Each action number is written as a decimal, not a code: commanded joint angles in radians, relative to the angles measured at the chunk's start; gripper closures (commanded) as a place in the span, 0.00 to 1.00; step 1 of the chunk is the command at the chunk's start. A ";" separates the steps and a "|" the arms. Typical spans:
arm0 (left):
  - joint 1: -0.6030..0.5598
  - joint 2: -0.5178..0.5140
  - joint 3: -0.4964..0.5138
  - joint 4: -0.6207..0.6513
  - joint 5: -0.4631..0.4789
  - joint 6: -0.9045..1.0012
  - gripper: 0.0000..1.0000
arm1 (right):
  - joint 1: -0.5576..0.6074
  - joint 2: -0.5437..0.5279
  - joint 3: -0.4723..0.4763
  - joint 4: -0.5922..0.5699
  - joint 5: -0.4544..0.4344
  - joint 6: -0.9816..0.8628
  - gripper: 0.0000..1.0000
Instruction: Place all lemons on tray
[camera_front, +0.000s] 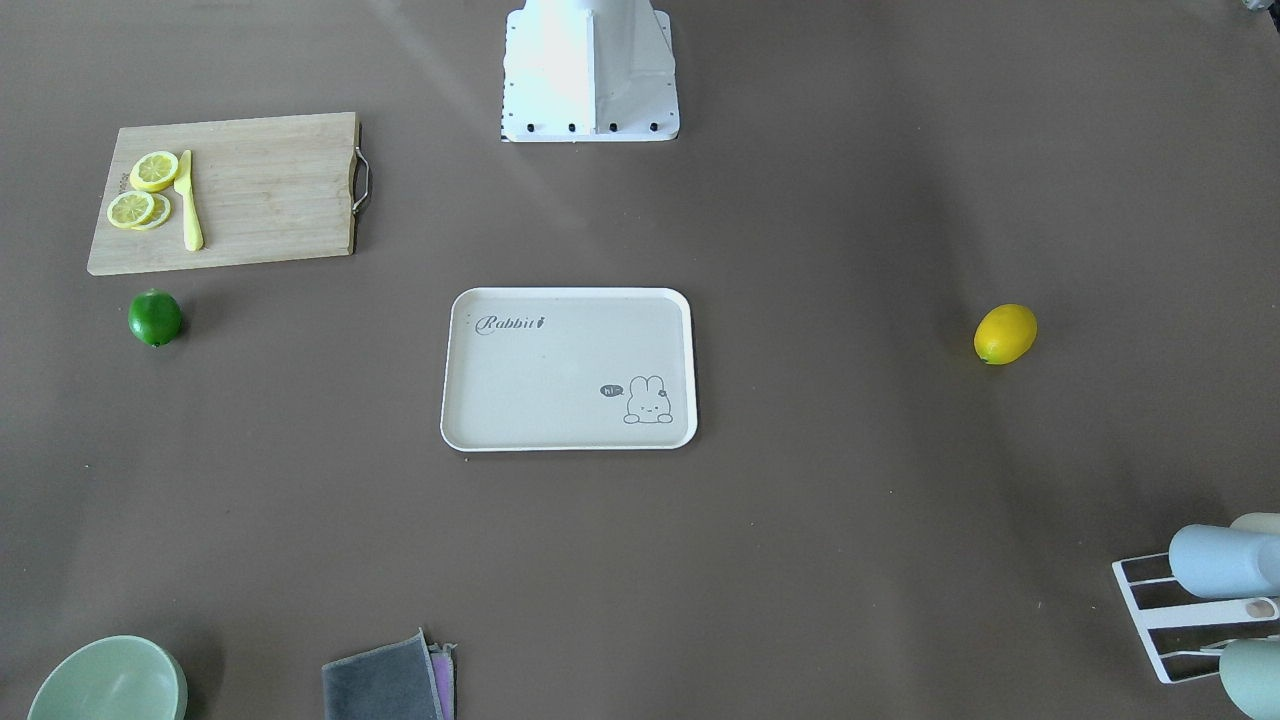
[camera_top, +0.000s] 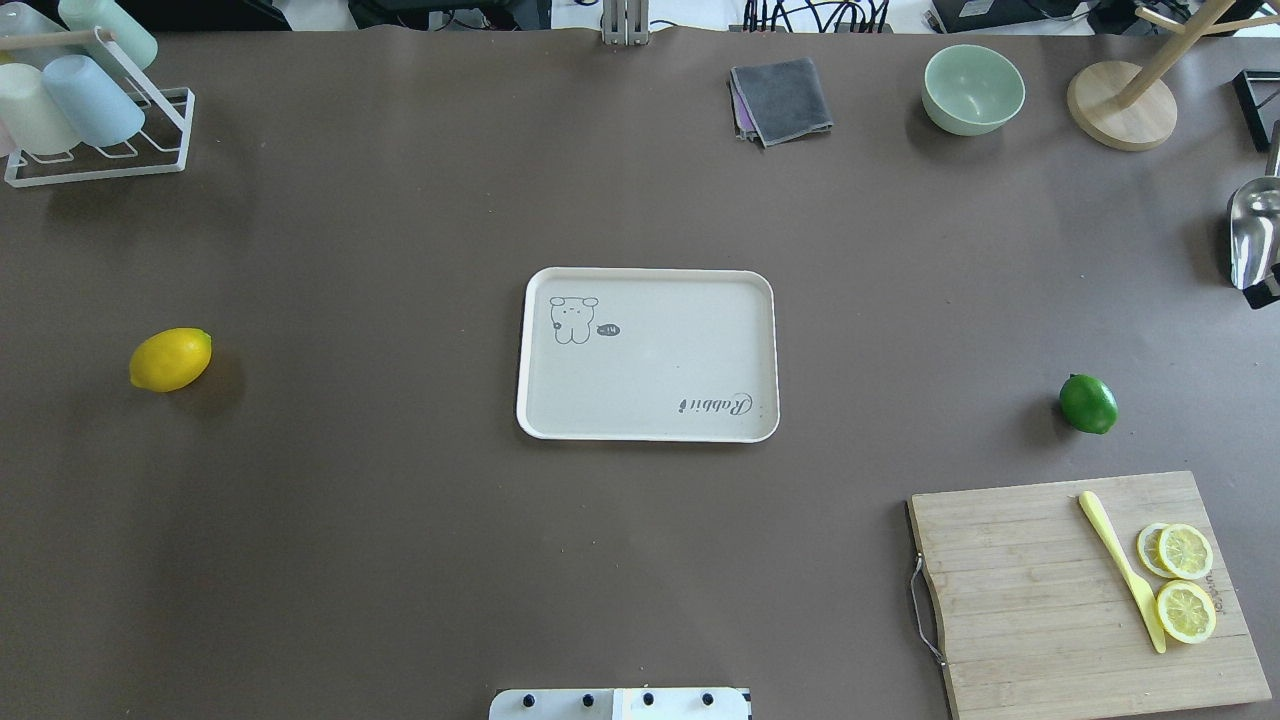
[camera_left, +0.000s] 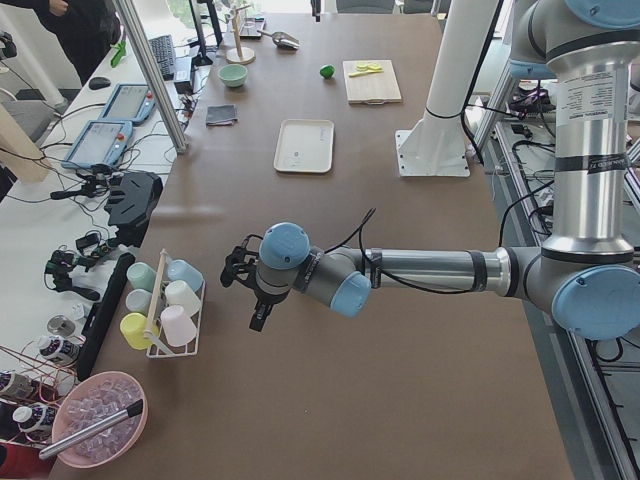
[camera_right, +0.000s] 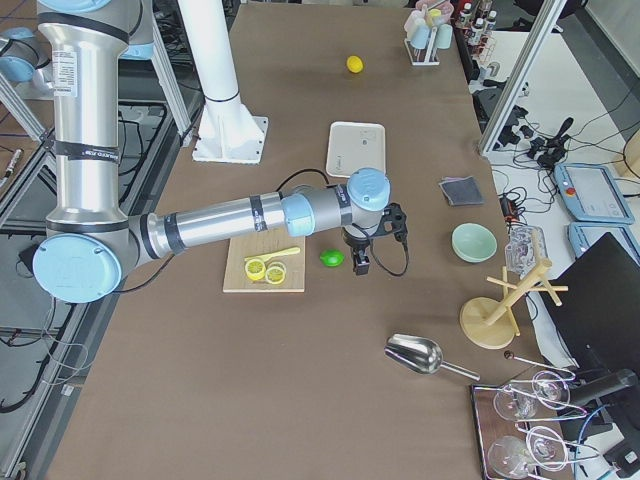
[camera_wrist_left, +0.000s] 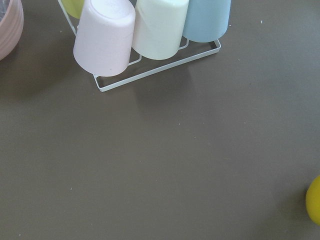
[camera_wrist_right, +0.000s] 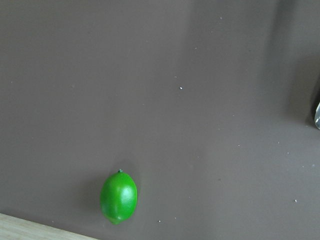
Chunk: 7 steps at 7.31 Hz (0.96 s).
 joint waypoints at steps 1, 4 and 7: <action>0.038 -0.013 0.008 -0.055 0.001 -0.140 0.02 | -0.116 -0.005 -0.020 0.167 -0.074 0.214 0.00; 0.082 -0.041 0.018 -0.064 0.004 -0.172 0.02 | -0.259 -0.009 -0.089 0.318 -0.183 0.346 0.00; 0.121 -0.059 0.017 -0.076 0.005 -0.172 0.02 | -0.352 -0.006 -0.115 0.360 -0.209 0.393 0.00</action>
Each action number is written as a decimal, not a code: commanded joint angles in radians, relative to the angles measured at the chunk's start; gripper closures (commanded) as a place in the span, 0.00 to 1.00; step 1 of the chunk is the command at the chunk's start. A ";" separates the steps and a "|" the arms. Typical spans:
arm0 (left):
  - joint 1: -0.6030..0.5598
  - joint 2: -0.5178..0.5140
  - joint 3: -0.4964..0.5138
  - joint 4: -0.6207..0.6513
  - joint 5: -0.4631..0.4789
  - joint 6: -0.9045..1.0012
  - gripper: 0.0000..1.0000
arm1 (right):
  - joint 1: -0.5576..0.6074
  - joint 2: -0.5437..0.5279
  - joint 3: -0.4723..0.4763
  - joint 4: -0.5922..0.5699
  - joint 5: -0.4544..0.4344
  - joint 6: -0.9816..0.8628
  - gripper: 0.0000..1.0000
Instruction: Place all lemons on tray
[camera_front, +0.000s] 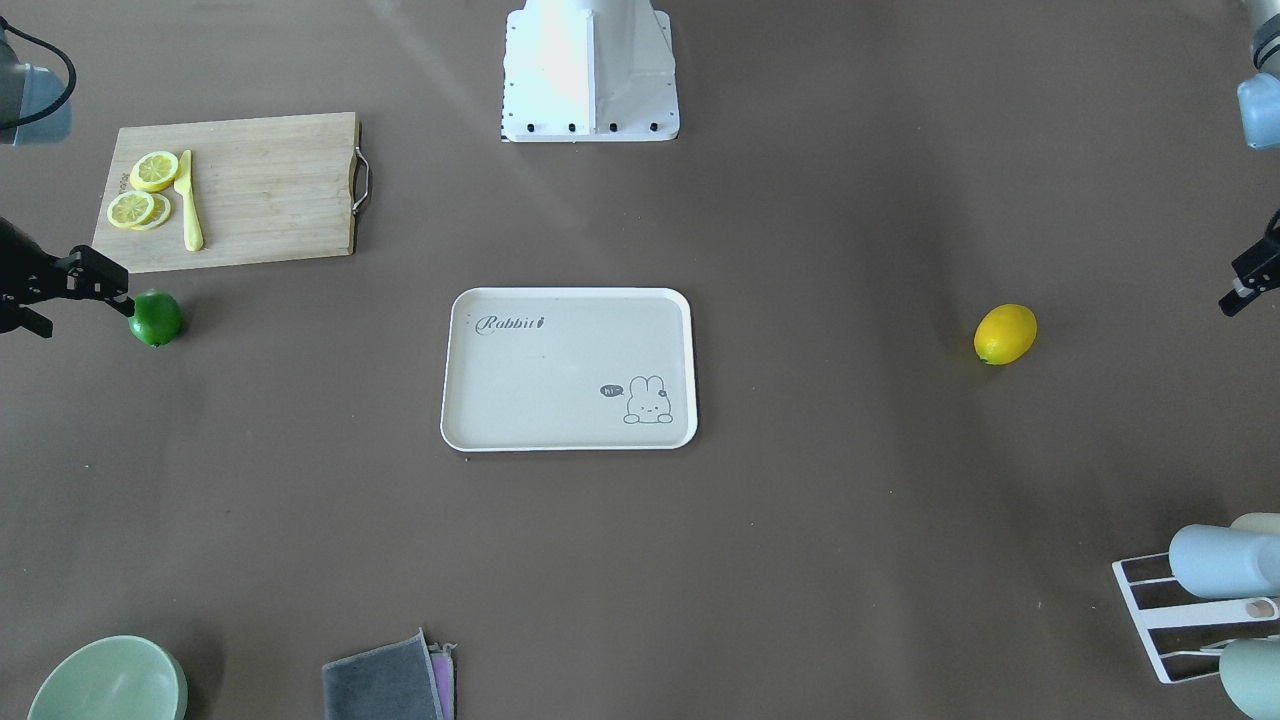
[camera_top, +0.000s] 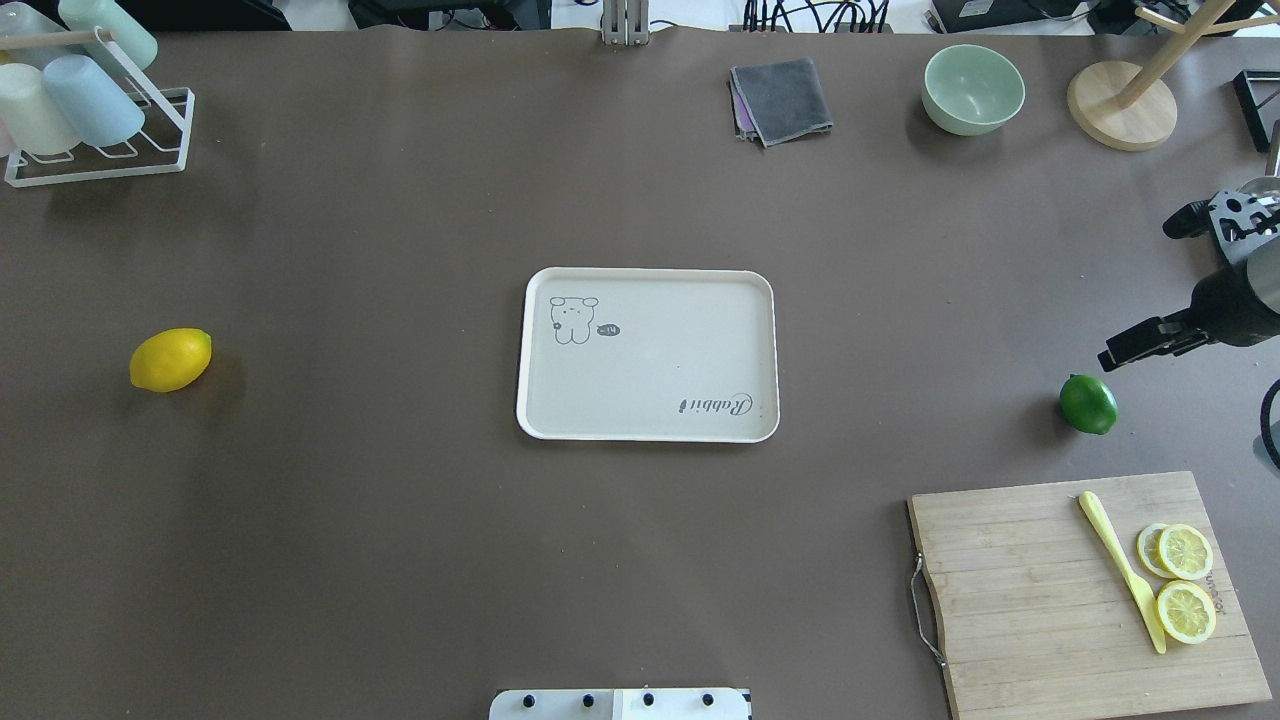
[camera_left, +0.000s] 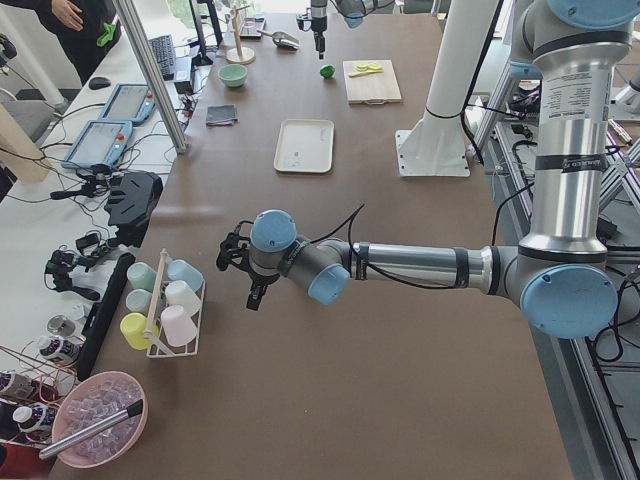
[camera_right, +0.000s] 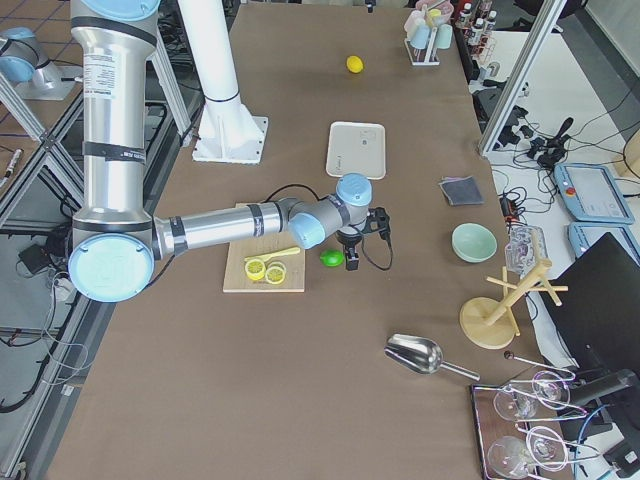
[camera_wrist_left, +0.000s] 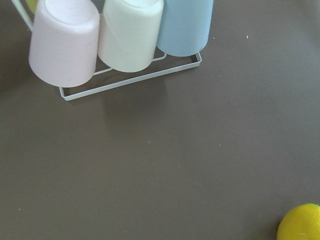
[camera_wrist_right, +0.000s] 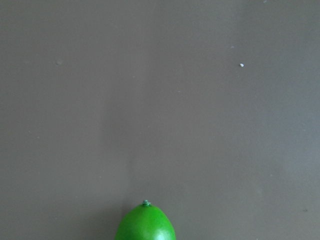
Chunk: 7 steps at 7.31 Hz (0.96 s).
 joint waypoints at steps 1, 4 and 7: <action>0.012 -0.003 0.000 -0.016 0.000 -0.001 0.02 | -0.067 0.013 -0.005 0.014 -0.022 0.069 0.00; 0.036 -0.004 -0.003 -0.019 -0.001 -0.001 0.02 | -0.123 0.016 -0.030 0.012 -0.057 0.069 0.00; 0.099 -0.006 0.004 -0.059 0.002 0.001 0.02 | -0.140 0.018 -0.055 0.012 -0.057 0.067 0.07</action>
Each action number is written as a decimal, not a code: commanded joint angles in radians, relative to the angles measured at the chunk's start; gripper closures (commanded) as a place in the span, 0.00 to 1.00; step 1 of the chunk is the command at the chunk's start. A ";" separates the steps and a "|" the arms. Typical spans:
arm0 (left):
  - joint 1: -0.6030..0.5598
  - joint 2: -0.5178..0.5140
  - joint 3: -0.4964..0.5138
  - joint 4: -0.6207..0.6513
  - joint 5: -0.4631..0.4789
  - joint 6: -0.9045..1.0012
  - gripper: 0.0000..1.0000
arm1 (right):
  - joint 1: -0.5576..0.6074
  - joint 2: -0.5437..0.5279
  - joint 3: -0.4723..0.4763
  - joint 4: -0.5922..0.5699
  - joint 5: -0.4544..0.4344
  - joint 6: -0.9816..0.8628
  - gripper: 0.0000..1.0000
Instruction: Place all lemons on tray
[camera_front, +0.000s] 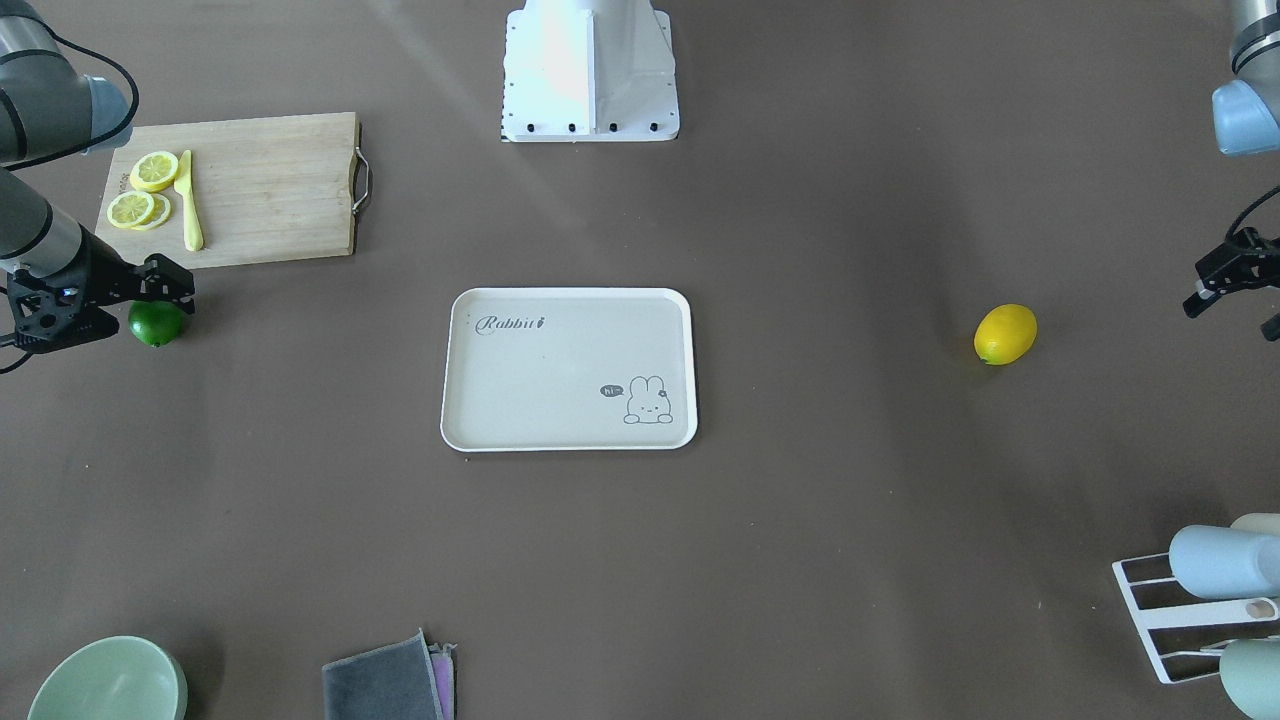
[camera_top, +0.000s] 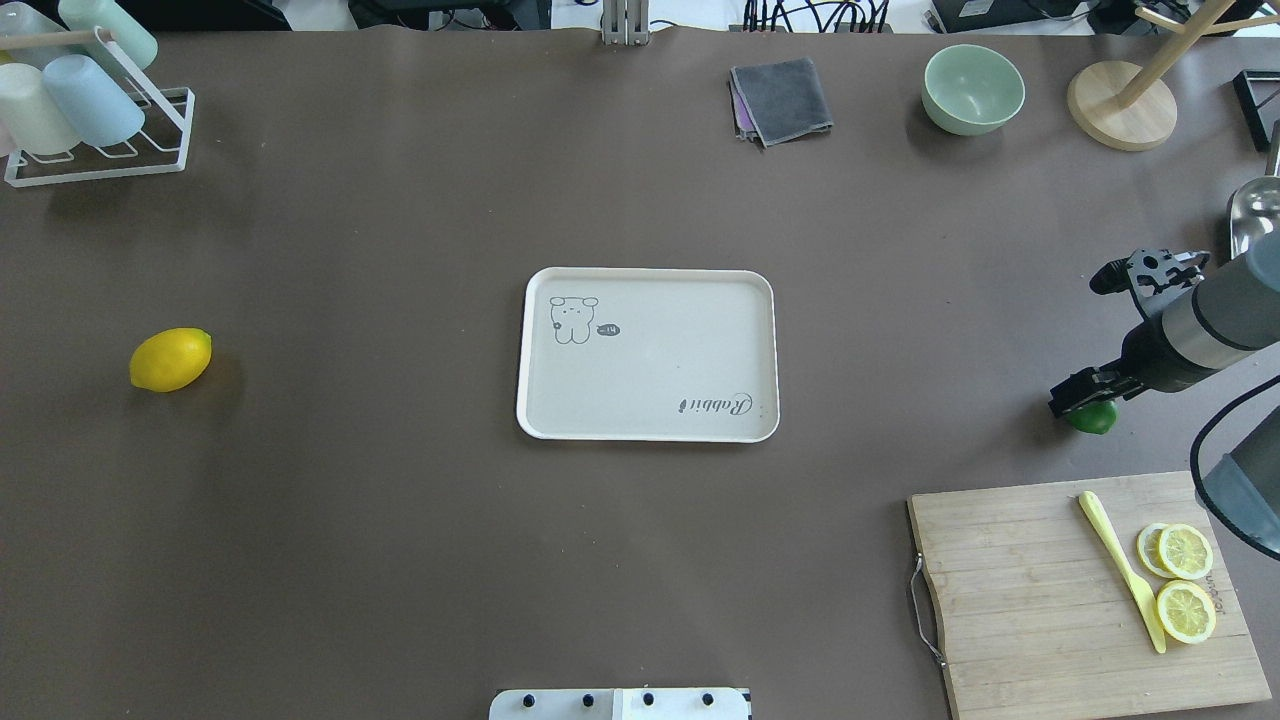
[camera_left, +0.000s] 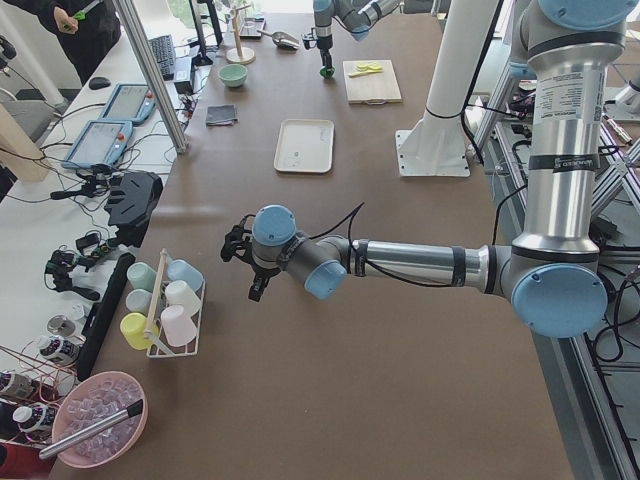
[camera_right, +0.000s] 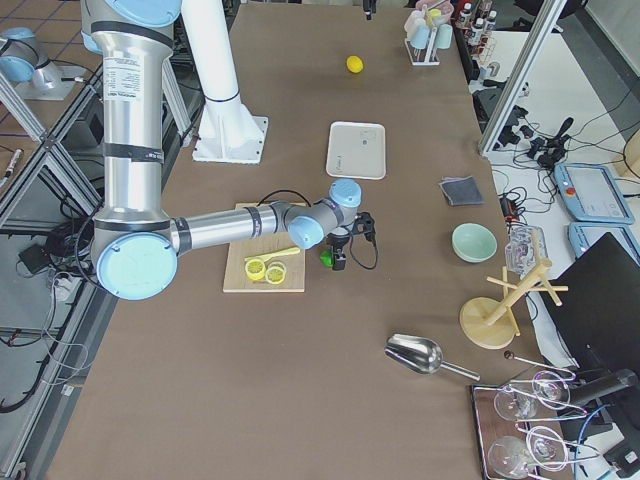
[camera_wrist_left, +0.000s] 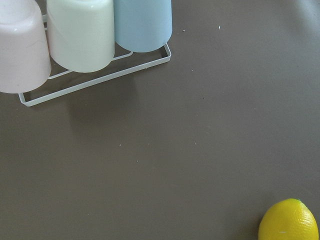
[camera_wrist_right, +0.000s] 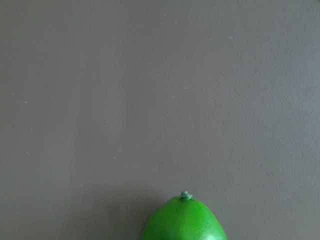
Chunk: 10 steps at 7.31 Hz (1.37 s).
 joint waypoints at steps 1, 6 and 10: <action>0.066 -0.005 0.008 -0.046 0.009 0.001 0.02 | -0.008 0.002 -0.008 0.001 0.002 0.003 0.18; 0.146 -0.031 0.008 -0.098 0.035 0.010 0.02 | 0.047 0.030 0.022 0.000 0.029 0.004 1.00; 0.330 -0.028 0.035 -0.311 0.182 0.014 0.03 | 0.085 0.121 0.099 -0.014 0.097 0.131 1.00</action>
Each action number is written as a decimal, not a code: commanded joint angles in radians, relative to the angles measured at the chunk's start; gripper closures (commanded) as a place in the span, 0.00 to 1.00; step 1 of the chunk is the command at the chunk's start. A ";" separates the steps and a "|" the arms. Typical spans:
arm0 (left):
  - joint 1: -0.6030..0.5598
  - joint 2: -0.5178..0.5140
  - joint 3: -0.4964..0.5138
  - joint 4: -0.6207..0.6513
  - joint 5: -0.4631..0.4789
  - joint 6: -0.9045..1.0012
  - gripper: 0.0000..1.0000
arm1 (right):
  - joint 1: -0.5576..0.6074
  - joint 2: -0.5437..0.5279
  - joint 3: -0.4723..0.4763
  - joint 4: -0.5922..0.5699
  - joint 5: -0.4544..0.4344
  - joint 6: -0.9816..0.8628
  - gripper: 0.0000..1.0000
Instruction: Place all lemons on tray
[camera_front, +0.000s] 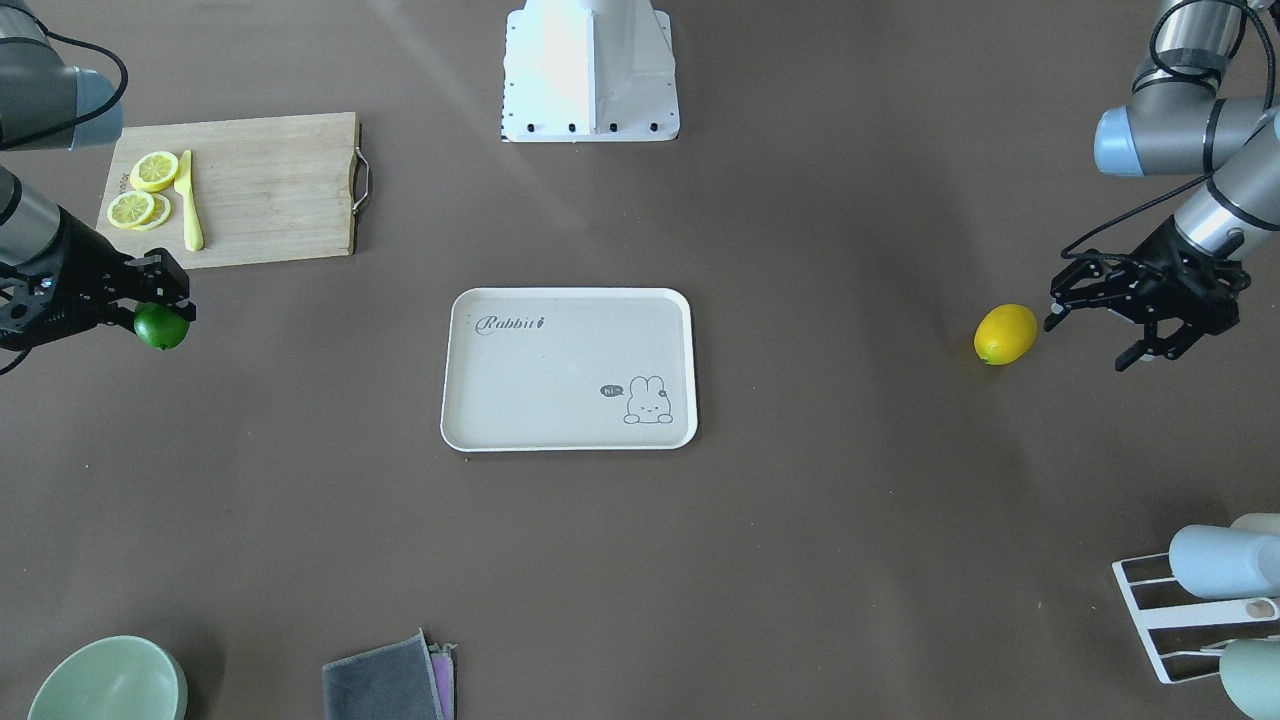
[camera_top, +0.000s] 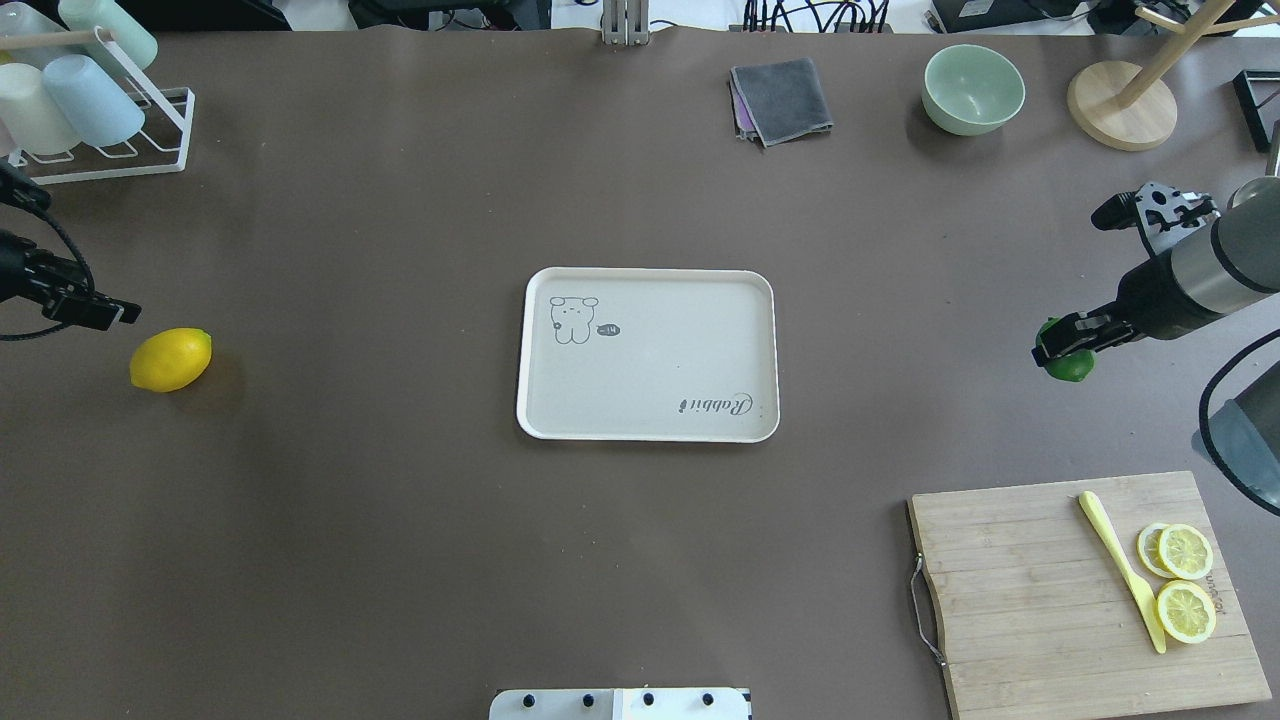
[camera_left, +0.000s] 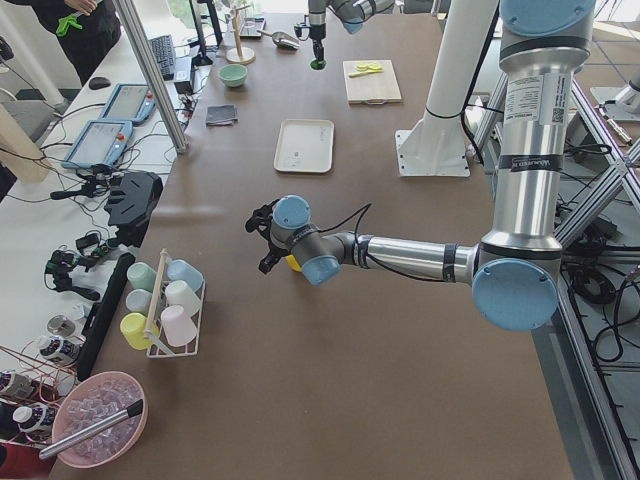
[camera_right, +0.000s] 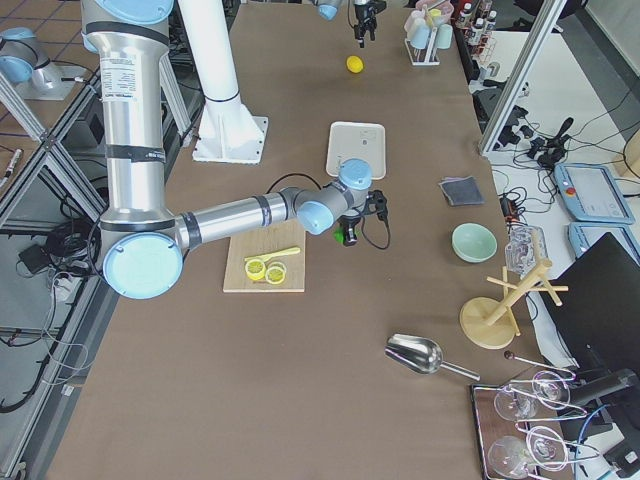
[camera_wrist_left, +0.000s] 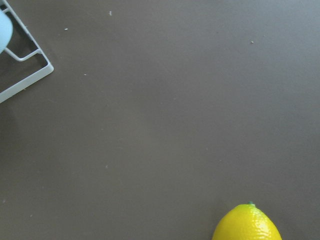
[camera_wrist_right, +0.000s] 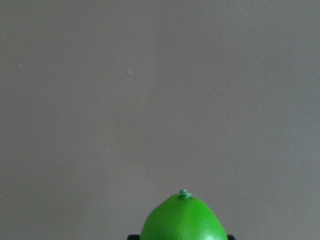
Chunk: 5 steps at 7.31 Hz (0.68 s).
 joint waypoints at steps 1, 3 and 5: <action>0.070 -0.004 0.000 -0.057 0.003 -0.007 0.03 | 0.002 0.075 0.013 -0.005 0.005 0.092 1.00; 0.104 -0.007 0.023 -0.062 0.013 0.002 0.03 | -0.007 0.139 0.016 -0.006 0.005 0.186 1.00; 0.109 -0.009 0.072 -0.117 0.014 0.008 0.03 | -0.024 0.188 0.021 -0.006 0.005 0.247 1.00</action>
